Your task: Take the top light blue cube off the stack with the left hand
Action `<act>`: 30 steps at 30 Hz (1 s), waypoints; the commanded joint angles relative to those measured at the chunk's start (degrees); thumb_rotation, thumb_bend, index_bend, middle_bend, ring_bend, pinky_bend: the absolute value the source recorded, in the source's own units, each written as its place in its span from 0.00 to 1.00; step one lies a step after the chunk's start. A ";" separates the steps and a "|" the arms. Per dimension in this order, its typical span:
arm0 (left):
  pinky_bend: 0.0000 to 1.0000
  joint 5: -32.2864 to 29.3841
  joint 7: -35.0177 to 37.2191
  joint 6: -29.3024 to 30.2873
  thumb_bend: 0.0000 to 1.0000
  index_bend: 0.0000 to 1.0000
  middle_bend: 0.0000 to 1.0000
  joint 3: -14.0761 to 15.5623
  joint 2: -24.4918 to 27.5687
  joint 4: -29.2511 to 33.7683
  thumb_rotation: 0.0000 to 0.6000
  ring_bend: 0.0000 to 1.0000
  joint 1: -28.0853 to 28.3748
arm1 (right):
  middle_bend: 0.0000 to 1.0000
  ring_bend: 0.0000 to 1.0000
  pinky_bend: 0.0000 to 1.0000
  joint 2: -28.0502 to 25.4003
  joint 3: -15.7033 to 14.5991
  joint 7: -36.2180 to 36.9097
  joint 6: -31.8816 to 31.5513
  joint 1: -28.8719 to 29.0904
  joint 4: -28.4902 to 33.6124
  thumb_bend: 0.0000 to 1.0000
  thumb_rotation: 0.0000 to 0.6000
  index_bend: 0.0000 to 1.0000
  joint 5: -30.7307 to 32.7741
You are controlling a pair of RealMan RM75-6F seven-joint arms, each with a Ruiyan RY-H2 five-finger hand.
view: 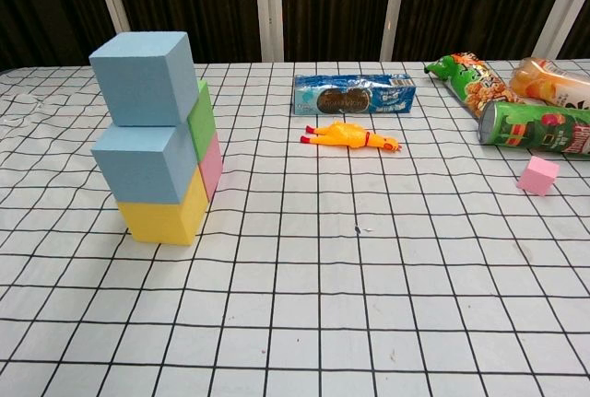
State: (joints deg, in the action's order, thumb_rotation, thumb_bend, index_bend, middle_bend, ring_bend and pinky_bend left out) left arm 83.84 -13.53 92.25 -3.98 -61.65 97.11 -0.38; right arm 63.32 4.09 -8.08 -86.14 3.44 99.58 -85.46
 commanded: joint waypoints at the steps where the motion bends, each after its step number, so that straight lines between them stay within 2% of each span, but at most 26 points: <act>1: 0.15 0.11 -0.04 0.06 0.08 0.07 0.05 0.06 0.02 0.07 1.00 0.00 -0.04 | 0.07 0.17 0.02 -0.12 -0.12 0.03 -0.08 -0.11 0.11 0.00 1.00 0.20 -0.09; 20: 0.15 -0.58 0.28 -2.18 0.08 0.06 0.05 0.46 0.51 0.88 1.00 0.00 0.61 | 0.07 0.17 0.02 -1.52 -0.77 1.27 -0.01 -0.75 1.15 0.00 1.00 0.20 -0.21; 24: 0.16 -1.83 2.36 -5.95 0.08 0.05 0.05 0.15 2.24 2.03 1.00 0.00 2.31 | 0.07 0.17 0.02 -1.66 -0.66 1.28 0.14 -0.76 1.10 0.00 1.00 0.20 0.19; 30: 0.16 -7.91 1.82 -16.92 0.08 0.04 0.05 -3.86 9.34 8.38 1.00 0.00 9.41 | 0.07 0.17 0.02 -1.52 -0.83 0.45 0.68 -0.63 1.49 0.00 1.00 0.20 0.36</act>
State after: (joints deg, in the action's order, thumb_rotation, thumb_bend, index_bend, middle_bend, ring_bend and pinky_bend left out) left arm 79.38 -11.35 80.35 -5.69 -55.95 101.91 5.43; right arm 61.78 3.29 -7.56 -85.52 2.79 101.02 -85.11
